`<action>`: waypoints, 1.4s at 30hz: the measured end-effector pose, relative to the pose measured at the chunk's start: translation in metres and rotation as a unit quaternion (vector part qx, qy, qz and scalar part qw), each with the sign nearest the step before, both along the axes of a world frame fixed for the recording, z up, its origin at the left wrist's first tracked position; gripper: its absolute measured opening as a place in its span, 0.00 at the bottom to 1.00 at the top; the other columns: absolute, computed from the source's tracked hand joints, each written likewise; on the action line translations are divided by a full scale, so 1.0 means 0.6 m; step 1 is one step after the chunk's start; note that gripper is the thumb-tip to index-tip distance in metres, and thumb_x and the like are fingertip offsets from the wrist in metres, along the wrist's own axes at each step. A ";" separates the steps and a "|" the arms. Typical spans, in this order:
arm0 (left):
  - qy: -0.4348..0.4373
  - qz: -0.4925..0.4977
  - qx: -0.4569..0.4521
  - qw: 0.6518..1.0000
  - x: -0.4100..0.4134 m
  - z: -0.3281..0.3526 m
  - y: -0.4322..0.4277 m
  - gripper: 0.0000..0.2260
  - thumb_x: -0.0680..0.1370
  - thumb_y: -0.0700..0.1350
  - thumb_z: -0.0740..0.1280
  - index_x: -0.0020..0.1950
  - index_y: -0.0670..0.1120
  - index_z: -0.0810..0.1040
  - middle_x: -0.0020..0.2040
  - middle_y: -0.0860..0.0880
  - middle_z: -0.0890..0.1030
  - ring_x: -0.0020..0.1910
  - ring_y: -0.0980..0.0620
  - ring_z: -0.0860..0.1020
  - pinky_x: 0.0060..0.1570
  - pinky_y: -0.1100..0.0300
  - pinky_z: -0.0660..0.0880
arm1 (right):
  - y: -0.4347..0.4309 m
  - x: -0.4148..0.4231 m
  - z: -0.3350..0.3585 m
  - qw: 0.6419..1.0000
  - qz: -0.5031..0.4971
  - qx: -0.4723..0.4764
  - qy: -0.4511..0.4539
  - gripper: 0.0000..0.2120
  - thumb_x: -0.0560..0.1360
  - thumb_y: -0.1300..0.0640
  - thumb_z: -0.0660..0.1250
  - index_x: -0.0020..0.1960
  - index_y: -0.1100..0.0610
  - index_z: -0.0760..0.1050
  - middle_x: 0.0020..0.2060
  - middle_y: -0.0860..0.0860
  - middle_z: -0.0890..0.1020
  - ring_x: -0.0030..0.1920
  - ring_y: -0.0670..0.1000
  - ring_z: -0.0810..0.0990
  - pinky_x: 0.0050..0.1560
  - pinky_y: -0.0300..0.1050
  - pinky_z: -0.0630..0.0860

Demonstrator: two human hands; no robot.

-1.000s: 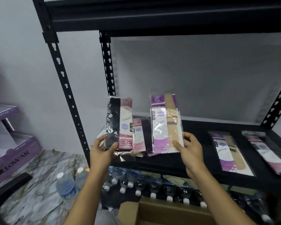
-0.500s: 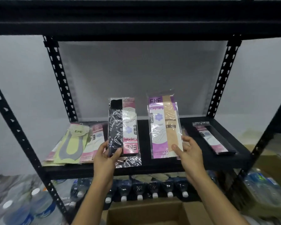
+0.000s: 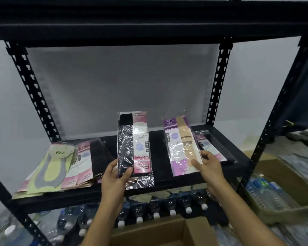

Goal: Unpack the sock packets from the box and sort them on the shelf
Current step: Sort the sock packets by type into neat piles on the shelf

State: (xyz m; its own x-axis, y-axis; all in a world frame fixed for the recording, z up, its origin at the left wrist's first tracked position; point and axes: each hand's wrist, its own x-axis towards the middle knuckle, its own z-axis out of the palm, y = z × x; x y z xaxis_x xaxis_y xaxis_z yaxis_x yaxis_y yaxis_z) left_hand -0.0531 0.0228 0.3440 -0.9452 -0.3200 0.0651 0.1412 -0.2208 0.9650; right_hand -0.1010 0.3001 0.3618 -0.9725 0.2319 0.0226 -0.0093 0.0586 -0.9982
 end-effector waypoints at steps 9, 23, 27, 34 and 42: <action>-0.016 0.010 0.000 1.000 -0.001 -0.025 -0.014 0.22 0.68 0.41 0.75 0.59 0.54 0.76 0.54 0.52 0.85 0.51 0.53 0.84 0.52 0.51 0.77 | 0.027 -0.075 -0.036 0.998 -0.017 0.034 -0.057 0.15 0.73 0.68 0.69 0.55 0.54 0.72 0.49 0.53 0.80 0.47 0.51 0.80 0.41 0.40 0.76; -0.037 0.004 0.019 0.999 0.000 -0.039 0.001 0.19 0.72 0.35 0.72 0.56 0.55 0.77 0.53 0.48 0.85 0.50 0.48 0.85 0.43 0.56 0.79 | 0.018 -0.110 -0.061 0.958 -0.037 0.269 -0.091 0.26 0.72 0.55 0.73 0.66 0.64 0.72 0.62 0.60 0.77 0.62 0.60 0.75 0.63 0.53 0.73; -0.039 0.001 0.014 0.999 0.000 -0.035 0.005 0.20 0.73 0.34 0.72 0.58 0.54 0.76 0.54 0.48 0.85 0.52 0.46 0.84 0.47 0.53 0.78 | 0.008 -0.089 -0.034 0.947 -0.058 0.316 -0.020 0.24 0.72 0.52 0.73 0.65 0.58 0.73 0.62 0.59 0.75 0.64 0.61 0.71 0.65 0.61 0.69; -0.032 -0.002 -0.053 0.998 0.007 0.000 -0.009 0.20 0.73 0.36 0.73 0.61 0.53 0.75 0.51 0.53 0.86 0.50 0.51 0.84 0.49 0.52 0.79 | -0.037 -0.041 0.058 0.956 0.010 0.258 0.138 0.15 0.73 0.54 0.72 0.58 0.55 0.77 0.53 0.51 0.79 0.54 0.52 0.76 0.58 0.56 0.75; -0.014 -0.137 -0.271 0.953 0.002 0.082 -0.062 0.20 0.73 0.34 0.72 0.53 0.60 0.80 0.52 0.55 0.85 0.46 0.48 0.85 0.38 0.50 0.83 | -0.075 0.005 0.126 0.907 0.085 0.300 0.284 0.15 0.72 0.52 0.71 0.58 0.47 0.76 0.52 0.39 0.76 0.57 0.46 0.73 0.62 0.52 0.72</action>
State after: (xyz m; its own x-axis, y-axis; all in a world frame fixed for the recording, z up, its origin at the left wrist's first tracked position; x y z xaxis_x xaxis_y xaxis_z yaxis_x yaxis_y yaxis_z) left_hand -0.0522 -0.0146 0.3934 -0.9922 0.0119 0.1240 0.1222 0.2856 0.9505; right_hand -0.0981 0.2553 0.4371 -0.7845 -0.1408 0.6040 -0.5726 0.5384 -0.6183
